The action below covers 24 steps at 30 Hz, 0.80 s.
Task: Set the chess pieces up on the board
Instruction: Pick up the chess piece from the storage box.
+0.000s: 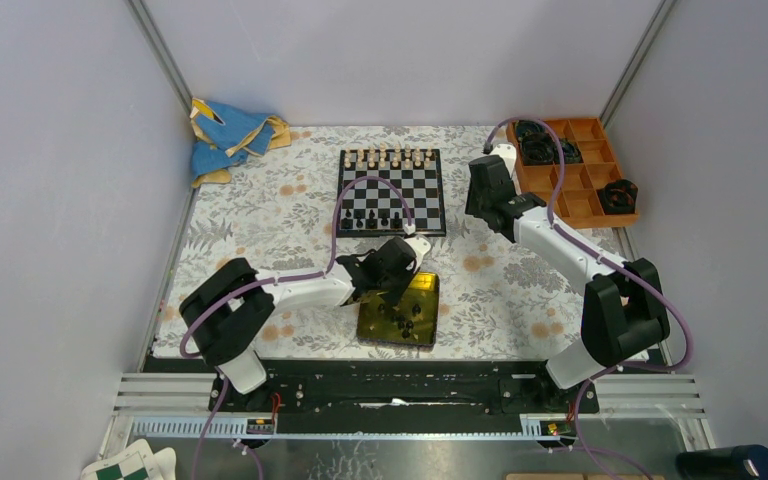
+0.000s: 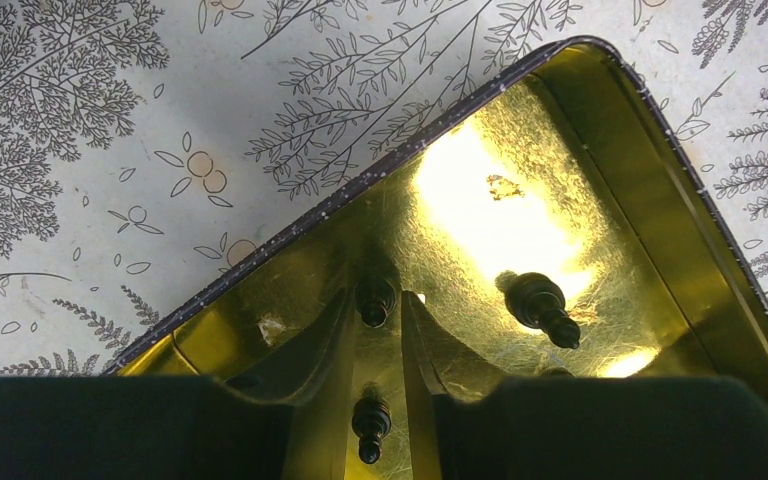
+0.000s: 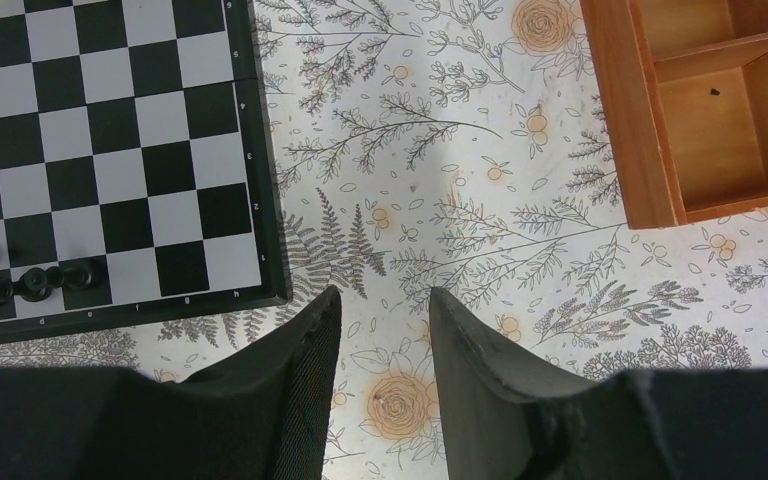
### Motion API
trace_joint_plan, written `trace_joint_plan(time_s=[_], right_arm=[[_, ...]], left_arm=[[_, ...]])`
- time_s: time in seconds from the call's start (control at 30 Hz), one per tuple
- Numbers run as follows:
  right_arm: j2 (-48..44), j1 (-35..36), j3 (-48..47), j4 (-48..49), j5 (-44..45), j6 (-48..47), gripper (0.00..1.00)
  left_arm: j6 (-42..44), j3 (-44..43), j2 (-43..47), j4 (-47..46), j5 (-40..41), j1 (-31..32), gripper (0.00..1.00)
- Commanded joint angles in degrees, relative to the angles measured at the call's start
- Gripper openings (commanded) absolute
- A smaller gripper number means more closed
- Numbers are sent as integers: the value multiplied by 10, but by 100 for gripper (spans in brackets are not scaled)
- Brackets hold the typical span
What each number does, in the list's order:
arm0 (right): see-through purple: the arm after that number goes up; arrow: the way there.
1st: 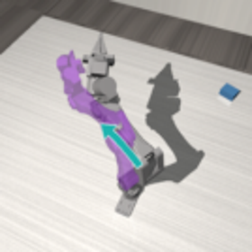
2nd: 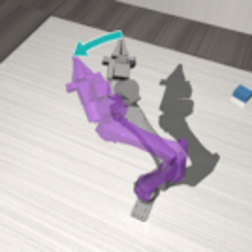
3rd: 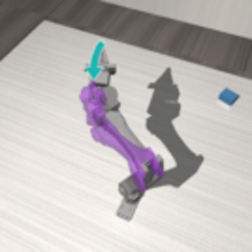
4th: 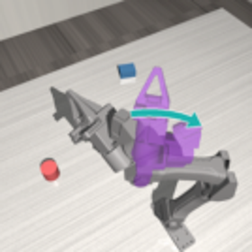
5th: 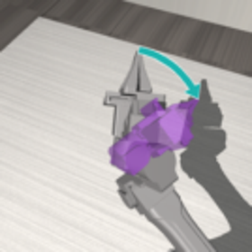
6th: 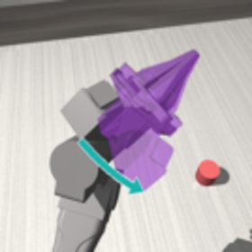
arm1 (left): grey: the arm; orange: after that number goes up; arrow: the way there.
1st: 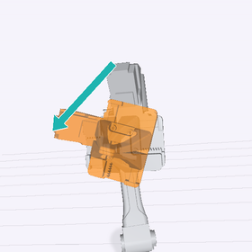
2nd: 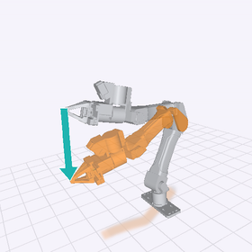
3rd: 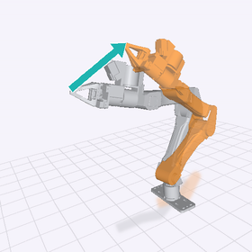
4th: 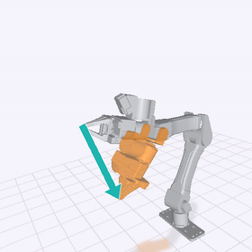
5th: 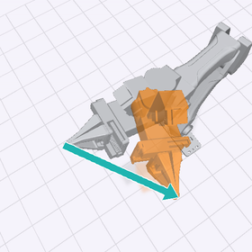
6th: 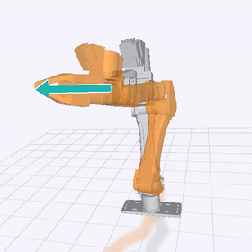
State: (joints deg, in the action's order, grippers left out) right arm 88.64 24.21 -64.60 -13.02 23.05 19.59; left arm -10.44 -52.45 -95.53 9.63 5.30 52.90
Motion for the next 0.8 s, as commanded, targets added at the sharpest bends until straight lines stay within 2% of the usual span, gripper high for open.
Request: trace_joint_plan(time_s=[0.0, 0.53, 0.77], right_arm=[[-26, -5, 0, 15, 11, 2, 45], [-30, -5, 6, 17, 7, 3, 45], [-30, -5, 6, 18, 6, 1, 44]], left_arm=[[-5, 7, -10, -30, 17, 4, 29], [-4, 6, -12, -41, 26, 4, 23], [-2, -1, -11, -35, 28, 4, 9]])
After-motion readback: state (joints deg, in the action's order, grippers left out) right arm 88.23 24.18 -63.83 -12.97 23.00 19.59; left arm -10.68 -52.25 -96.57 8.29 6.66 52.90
